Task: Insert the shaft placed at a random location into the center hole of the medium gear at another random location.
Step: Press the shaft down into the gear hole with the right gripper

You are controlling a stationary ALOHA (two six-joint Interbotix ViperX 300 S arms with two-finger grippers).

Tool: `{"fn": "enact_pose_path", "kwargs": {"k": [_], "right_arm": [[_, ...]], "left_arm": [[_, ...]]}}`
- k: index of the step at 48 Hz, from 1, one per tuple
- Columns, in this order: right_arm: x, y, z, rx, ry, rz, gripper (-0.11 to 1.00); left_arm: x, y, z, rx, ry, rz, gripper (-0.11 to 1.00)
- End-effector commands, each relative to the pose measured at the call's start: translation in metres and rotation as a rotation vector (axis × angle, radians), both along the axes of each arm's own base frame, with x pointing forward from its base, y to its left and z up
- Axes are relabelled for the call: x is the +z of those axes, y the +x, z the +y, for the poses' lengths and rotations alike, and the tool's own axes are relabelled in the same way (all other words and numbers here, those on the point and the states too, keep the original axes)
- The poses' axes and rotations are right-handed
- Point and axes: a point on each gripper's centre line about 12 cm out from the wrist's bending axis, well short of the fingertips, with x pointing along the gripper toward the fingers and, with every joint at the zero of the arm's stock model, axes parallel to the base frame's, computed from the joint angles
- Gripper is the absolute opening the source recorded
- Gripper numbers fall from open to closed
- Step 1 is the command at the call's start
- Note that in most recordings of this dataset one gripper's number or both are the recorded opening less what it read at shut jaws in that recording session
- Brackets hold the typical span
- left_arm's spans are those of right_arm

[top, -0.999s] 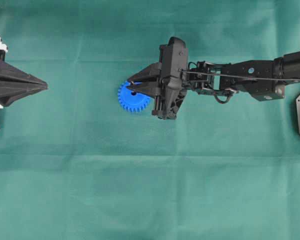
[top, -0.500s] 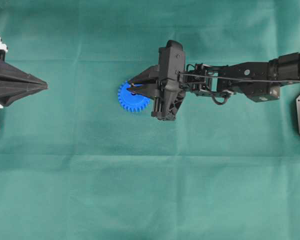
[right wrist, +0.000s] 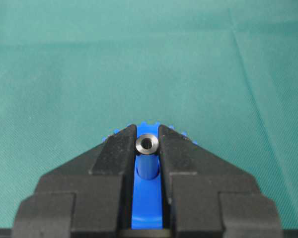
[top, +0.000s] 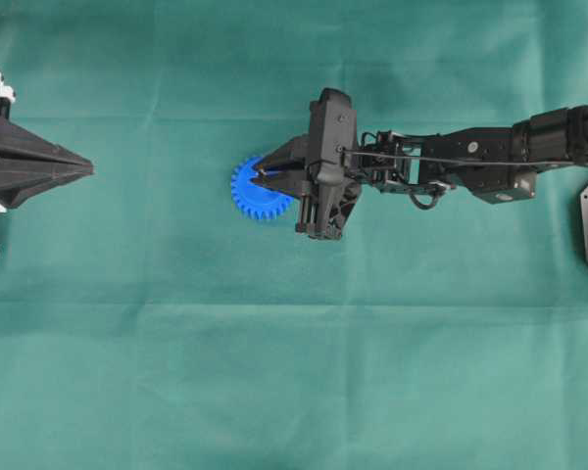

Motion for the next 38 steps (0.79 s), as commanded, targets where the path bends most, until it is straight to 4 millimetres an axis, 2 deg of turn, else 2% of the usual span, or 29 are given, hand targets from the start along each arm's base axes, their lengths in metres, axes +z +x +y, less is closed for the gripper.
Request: {"fn": "enact_pose_path", "kwargs": {"k": [1,15,38], "right_arm": [[0.012,0.008,-0.001,-0.002,-0.008,-0.050,0.13],[-0.004,0.008,-0.001,-0.012,0.004,-0.022,0.13],[-0.005,0.007,-0.002,-0.018,0.009,-0.014,0.14]], "left_arm": [[0.007,0.002,0.000,-0.001,0.001,-0.020,0.00],[0.007,0.002,0.000,-0.002,0.001,-0.018,0.00],[0.007,0.002,0.000,0.000,0.000,-0.018,0.00]]}}
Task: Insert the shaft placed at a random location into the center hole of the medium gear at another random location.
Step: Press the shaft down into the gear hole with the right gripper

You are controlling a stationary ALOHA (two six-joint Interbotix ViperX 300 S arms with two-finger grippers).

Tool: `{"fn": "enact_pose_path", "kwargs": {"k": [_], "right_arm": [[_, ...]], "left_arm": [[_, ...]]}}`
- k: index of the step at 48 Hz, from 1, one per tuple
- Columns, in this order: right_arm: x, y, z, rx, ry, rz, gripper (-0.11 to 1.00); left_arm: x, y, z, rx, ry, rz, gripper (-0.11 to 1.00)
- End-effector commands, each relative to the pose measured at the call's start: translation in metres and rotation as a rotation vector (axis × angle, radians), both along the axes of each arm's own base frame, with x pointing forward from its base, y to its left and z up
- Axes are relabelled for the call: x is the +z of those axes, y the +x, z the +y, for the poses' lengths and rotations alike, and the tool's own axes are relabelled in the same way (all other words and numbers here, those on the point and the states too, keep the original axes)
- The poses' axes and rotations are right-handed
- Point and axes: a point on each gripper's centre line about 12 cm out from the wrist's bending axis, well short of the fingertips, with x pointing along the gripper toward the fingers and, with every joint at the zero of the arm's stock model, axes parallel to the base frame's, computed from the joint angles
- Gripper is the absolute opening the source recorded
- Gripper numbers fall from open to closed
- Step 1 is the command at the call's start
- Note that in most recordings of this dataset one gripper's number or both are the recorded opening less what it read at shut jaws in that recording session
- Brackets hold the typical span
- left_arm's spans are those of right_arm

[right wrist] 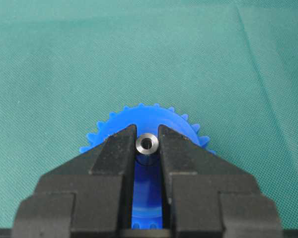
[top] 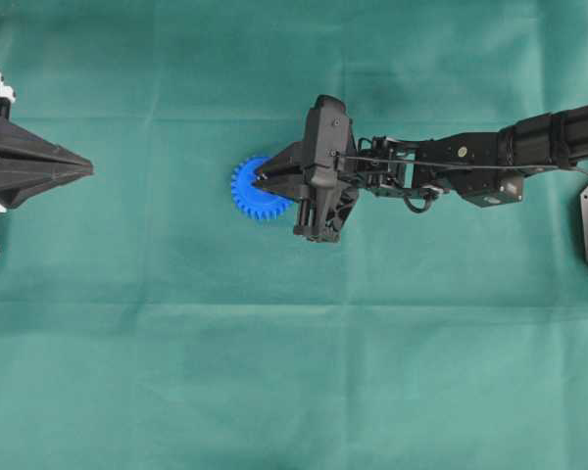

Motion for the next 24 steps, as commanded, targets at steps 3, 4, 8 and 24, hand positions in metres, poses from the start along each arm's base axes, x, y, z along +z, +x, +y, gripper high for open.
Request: {"fn": "enact_pose_path", "kwargs": {"k": [3,4,8,24], "right_arm": [[0.012,0.006,0.000,-0.005,-0.001,-0.038,0.23],[0.012,0.006,-0.001,-0.009,0.001,-0.037,0.28],[0.012,0.006,-0.001,-0.008,0.002,-0.039,0.52],[0.022,0.004,0.000,-0.008,0.002,-0.052,0.84]], "left_arm": [[0.007,0.002,0.000,-0.001,0.001,-0.018,0.00],[0.007,0.002,0.000,0.000,0.000,-0.018,0.00],[0.007,0.002,0.000,0.000,0.000,-0.018,0.00],[0.007,0.002,0.000,-0.001,0.001,-0.015,0.00]]}}
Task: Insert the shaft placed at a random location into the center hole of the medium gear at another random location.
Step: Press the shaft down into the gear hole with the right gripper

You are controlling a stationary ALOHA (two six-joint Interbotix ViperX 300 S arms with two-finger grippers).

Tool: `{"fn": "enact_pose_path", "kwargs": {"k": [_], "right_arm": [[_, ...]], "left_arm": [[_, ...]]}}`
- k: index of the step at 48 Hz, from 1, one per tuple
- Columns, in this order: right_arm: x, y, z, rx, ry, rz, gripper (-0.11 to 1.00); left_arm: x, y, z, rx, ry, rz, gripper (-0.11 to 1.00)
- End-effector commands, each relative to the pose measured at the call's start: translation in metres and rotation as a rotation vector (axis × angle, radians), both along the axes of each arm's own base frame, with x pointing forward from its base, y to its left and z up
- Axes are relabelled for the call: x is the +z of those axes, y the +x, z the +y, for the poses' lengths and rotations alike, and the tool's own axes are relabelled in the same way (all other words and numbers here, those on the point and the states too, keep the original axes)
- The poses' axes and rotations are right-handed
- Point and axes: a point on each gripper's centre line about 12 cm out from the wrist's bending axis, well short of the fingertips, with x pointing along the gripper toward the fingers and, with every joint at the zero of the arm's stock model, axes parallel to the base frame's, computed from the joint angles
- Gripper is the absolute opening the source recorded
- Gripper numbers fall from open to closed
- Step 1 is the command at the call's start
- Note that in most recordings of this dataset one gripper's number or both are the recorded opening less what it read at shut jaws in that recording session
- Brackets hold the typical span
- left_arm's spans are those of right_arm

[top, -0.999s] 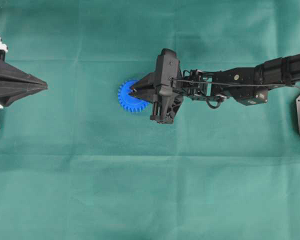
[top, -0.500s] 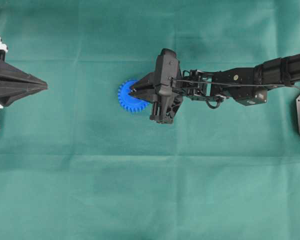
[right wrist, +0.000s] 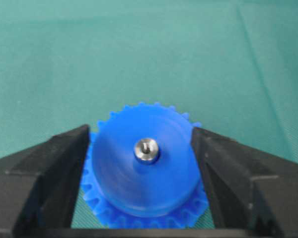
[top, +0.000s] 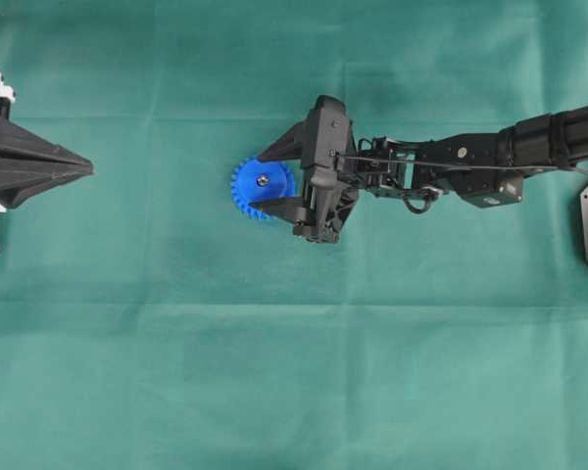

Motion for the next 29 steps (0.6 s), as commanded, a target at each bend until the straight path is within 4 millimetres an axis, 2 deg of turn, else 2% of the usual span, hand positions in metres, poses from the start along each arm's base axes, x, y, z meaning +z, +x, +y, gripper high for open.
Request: {"fn": "enact_pose_path", "kwargs": {"k": [1,11,17,29], "right_arm": [[0.025,0.003,-0.001,-0.001,-0.006,-0.055,0.84],[0.058,-0.001,0.000,0.008,-0.016,-0.097,0.84],[0.070,-0.004,0.001,0.012,-0.018,-0.109,0.84],[0.069,-0.007,0.001,0.012,-0.015,-0.099,0.84]], "left_arm": [[0.007,0.002,0.000,0.000,0.000,-0.015,0.00],[0.007,0.002,0.000,0.000,0.000,-0.015,0.00],[0.007,0.002,0.000,0.000,0.000,-0.015,0.00],[0.007,0.002,0.000,0.000,0.000,-0.015,0.00]]}}
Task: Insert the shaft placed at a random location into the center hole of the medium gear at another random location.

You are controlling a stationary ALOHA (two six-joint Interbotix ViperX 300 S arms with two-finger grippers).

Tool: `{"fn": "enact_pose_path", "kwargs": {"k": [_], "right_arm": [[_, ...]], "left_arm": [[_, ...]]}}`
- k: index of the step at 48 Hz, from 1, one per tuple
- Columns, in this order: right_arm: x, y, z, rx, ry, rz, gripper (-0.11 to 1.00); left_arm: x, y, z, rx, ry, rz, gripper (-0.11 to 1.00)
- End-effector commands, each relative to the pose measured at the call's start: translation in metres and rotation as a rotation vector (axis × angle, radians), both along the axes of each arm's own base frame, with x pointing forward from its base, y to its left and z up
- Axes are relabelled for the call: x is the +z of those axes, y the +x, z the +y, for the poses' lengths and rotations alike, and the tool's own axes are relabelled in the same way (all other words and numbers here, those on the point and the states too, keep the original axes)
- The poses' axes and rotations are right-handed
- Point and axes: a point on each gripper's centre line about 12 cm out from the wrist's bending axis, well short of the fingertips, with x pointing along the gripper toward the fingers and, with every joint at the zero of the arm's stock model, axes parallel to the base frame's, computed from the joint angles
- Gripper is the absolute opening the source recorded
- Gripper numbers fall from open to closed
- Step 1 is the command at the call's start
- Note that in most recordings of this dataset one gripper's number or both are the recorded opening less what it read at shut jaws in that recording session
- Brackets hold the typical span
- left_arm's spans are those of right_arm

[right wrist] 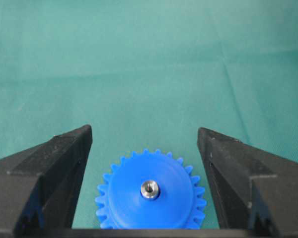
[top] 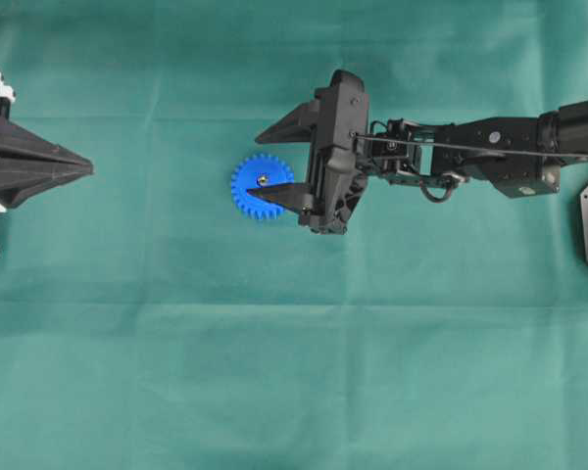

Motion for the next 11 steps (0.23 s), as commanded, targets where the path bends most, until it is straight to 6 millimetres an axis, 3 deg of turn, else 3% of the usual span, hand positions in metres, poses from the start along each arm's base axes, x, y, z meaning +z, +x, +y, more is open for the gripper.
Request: {"fn": "enact_pose_path", "kwargs": {"k": [1,11], "right_arm": [[0.015,-0.001,0.000,0.004,-0.013,-0.032,0.84],[0.016,-0.018,0.001,-0.001,-0.006,-0.027,0.84]], "left_arm": [[0.006,0.002,0.000,-0.002,0.001,-0.014,0.00],[0.006,0.002,-0.001,-0.003,0.000,-0.014,0.00]]}}
